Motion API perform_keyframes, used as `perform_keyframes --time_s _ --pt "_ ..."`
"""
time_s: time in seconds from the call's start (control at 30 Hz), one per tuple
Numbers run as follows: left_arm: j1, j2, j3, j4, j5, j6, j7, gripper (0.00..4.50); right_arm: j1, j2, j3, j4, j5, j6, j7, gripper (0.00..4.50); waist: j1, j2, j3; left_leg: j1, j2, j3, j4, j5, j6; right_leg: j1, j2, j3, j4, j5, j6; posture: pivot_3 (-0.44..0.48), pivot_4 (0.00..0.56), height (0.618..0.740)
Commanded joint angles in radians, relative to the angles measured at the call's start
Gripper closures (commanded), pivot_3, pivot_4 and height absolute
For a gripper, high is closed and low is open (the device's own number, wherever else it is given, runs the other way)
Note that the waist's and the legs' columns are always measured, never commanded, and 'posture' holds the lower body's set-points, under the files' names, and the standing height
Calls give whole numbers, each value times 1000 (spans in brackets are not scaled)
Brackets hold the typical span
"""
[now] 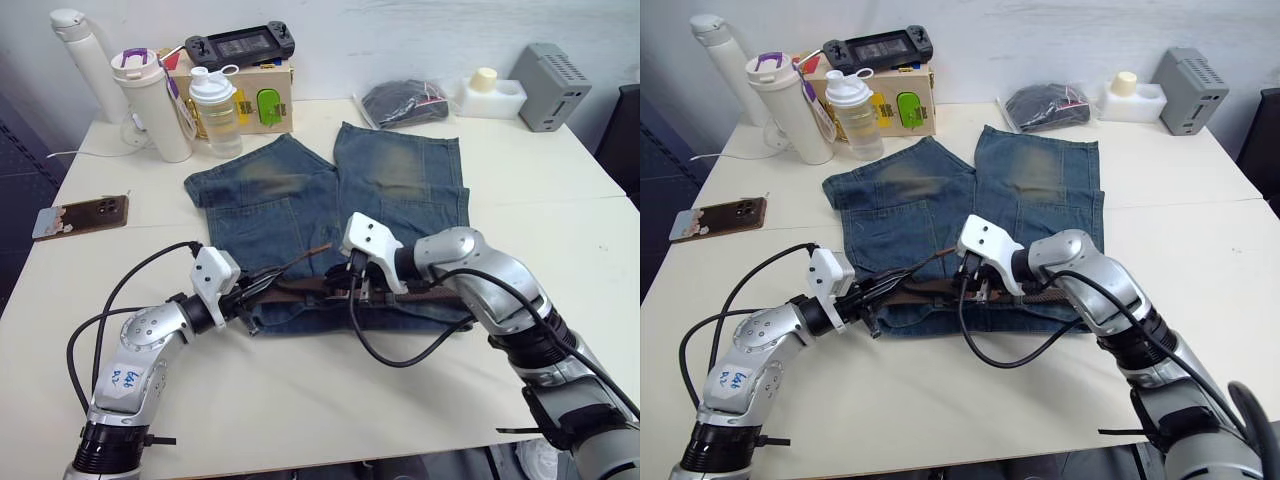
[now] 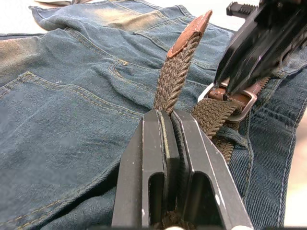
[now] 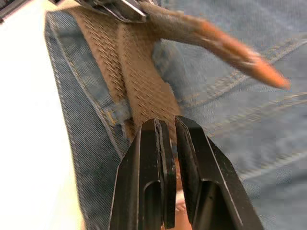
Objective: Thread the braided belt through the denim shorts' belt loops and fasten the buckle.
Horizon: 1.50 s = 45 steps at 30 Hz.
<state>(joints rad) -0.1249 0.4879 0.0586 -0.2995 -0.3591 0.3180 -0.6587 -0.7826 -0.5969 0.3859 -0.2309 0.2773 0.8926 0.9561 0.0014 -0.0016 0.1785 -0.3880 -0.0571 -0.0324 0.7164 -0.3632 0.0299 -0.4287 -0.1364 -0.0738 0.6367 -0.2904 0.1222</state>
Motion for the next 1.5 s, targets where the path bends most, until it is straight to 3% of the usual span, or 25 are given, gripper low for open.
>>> perform_keyframes --time_s 0.03,0.27,0.6,1.13,1.5 --pt "6 13 7 -22 7 -24 -7 4500 -24 -30 -34 -12 2 -25 21 3973 0 0 0 0 0 0 0 0 0 0 0 0 0 0 0 0 150 682" --pt "2 12 10 -26 8 -16 -6 4500 7 -57 -5 11 -35 -49 15 3973 -1 0 0 0 0 0 -1 0 0 0 -2 0 0 0 0 0 150 682" --pt "-4 7 4 -33 11 -14 -1 4500 35 1 61 16 -79 -59 -9 3973 -1 0 0 0 0 0 -1 0 0 0 -2 0 -1 0 0 0 150 682" --pt "-13 -3 -7 -31 21 -19 15 4500 -24 100 162 112 -146 -130 26 3973 -7 0 0 1 1 0 -1 0 -1 0 0 -1 0 0 0 0 150 682" --pt "-44 13 -8 -34 39 -50 -5 4500 -49 105 174 170 -170 -141 91 3973 -4 0 0 1 1 0 0 0 -1 0 2 -1 1 0 0 0 150 682"
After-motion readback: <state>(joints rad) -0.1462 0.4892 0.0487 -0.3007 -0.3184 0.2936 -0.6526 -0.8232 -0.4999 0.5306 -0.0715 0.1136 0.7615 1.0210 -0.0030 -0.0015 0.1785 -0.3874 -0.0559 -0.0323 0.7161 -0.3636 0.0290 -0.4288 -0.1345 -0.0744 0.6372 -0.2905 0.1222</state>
